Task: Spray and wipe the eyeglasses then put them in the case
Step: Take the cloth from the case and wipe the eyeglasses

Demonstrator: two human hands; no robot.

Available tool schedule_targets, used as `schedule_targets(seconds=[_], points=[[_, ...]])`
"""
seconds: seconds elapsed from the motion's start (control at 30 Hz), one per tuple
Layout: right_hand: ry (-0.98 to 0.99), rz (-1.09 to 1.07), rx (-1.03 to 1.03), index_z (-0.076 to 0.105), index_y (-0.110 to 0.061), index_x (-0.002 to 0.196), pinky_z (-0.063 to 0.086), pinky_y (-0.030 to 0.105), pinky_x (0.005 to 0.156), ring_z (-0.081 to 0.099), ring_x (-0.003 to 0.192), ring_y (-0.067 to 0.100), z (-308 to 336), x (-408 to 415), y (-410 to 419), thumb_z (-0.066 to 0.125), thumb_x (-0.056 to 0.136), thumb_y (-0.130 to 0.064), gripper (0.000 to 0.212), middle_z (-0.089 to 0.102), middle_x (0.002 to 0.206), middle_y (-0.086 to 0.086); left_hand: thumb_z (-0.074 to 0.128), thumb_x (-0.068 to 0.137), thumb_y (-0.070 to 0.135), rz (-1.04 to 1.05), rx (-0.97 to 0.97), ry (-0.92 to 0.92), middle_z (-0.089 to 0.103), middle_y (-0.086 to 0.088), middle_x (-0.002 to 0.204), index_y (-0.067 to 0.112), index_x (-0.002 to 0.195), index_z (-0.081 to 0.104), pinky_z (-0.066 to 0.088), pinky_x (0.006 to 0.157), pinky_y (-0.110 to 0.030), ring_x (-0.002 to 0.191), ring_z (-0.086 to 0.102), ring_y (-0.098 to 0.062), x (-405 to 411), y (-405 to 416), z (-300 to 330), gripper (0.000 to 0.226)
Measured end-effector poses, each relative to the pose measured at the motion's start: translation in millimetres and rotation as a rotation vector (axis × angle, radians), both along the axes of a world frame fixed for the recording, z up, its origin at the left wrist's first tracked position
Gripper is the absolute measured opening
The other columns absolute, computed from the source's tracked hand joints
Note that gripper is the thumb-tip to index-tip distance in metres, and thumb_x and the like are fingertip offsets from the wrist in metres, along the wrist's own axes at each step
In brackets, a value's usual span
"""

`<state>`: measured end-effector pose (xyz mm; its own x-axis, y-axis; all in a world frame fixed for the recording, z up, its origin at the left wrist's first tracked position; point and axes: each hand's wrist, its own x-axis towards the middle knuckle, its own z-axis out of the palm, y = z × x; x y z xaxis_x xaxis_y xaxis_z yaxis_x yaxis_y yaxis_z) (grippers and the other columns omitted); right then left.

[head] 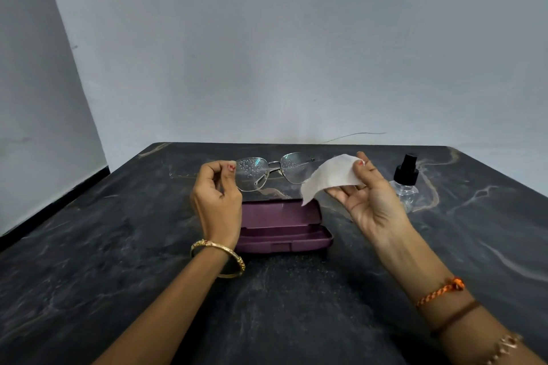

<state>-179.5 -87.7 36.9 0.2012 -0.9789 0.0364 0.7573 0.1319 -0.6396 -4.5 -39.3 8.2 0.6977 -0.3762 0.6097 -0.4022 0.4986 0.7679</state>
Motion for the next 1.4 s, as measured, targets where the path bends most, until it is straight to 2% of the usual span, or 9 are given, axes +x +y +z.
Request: schedule_targets(seconds=[0.13,0.23,0.4,0.53,0.67,0.8,0.9,1.27,1.4], points=[[-0.056,0.013,-0.036,0.054,-0.014,0.088,0.057,0.041,0.058,0.06,0.086,0.023,-1.6,4.8,2.8,0.044,0.091,-0.004,0.015,0.058,0.094,0.008,0.053,0.087,0.011,-0.025,0.022,-0.012,0.057,0.004,0.074,0.012,0.08,0.056,0.044,0.06,-0.005,0.065,0.054,0.002,-6.3,1.6,-2.0,0.007],[-0.062,0.034,-0.077,0.055,-0.015,0.086,0.057,0.037,0.066,0.06,0.088,0.02,-2.0,6.6,3.8,0.044,0.091,-0.005,0.016,0.059,0.094,0.007,0.054,0.086,0.011,-0.053,0.025,-0.046,0.057,0.01,0.075,0.013,0.08,0.056,0.044,0.063,-0.004,0.067,0.056,0.009,-8.0,2.9,-1.4,0.007],[-0.018,-0.004,-0.133,0.056,-0.016,0.084,0.057,0.022,0.057,0.063,0.077,0.011,-3.5,10.1,7.3,0.045,0.09,-0.003,0.018,0.061,0.088,0.003,0.054,0.086,0.01,-0.121,0.011,-0.105,0.057,0.009,0.076,0.012,0.081,0.056,0.044,0.066,-0.004,0.071,0.055,0.012,-13.8,5.9,-1.6,0.006],[0.0,-0.099,-0.153,0.056,-0.017,0.083,0.056,0.025,0.072,0.058,0.084,0.01,-3.6,8.7,8.0,0.045,0.09,-0.004,0.018,0.059,0.09,0.001,0.051,0.087,0.009,-0.139,-0.012,-0.095,0.057,0.009,0.076,0.013,0.081,0.055,0.044,0.066,-0.004,0.071,0.054,0.012,-18.8,7.1,-0.6,0.008],[-0.095,-0.077,-0.13,0.056,-0.017,0.083,0.057,0.026,0.064,0.058,0.081,0.014,-2.0,8.7,10.2,0.044,0.091,-0.005,0.019,0.058,0.09,0.004,0.051,0.087,0.009,-0.156,-0.039,-0.082,0.057,0.009,0.077,0.024,0.077,0.054,0.043,0.066,-0.003,0.072,0.055,0.012,-21.9,8.2,1.9,0.018],[-0.117,-0.086,-0.136,0.056,-0.019,0.082,0.057,0.026,0.065,0.058,0.083,0.013,-0.5,10.6,11.5,0.045,0.091,-0.008,0.018,0.058,0.091,0.002,0.052,0.086,0.009,-0.153,-0.054,-0.033,0.056,0.008,0.075,0.021,0.076,0.054,0.043,0.064,-0.003,0.07,0.055,0.012,-20.6,7.2,1.8,0.016],[-0.132,-0.07,-0.132,0.056,-0.019,0.081,0.057,0.026,0.065,0.059,0.083,0.013,-0.2,9.7,12.5,0.046,0.091,-0.009,0.018,0.059,0.09,0.001,0.052,0.086,0.01,-0.163,-0.051,-0.022,0.056,0.009,0.075,0.026,0.075,0.053,0.042,0.064,-0.003,0.07,0.055,0.012,-19.2,6.5,1.7,0.02],[-0.098,-0.055,-0.141,0.062,-0.022,0.071,0.054,0.019,0.063,0.054,0.085,0.007,-1.8,13.7,17.2,0.055,0.081,-0.008,0.019,0.061,0.08,-0.007,0.052,0.086,0.009,-0.215,-0.039,-0.074,0.057,0.009,0.076,0.027,0.077,0.053,0.044,0.065,-0.004,0.071,0.055,0.011,-26.4,8.5,-2.8,0.02],[-0.066,-0.082,-0.125,0.063,-0.019,0.075,0.055,0.018,0.055,0.056,0.074,0.006,-2.3,15.7,20.1,0.054,0.083,-0.006,0.018,0.059,0.079,-0.005,0.052,0.087,0.01,-0.218,-0.022,-0.093,0.057,0.01,0.077,0.028,0.077,0.052,0.044,0.067,-0.005,0.073,0.055,0.011,-29.6,9.3,-4.1,0.02]])
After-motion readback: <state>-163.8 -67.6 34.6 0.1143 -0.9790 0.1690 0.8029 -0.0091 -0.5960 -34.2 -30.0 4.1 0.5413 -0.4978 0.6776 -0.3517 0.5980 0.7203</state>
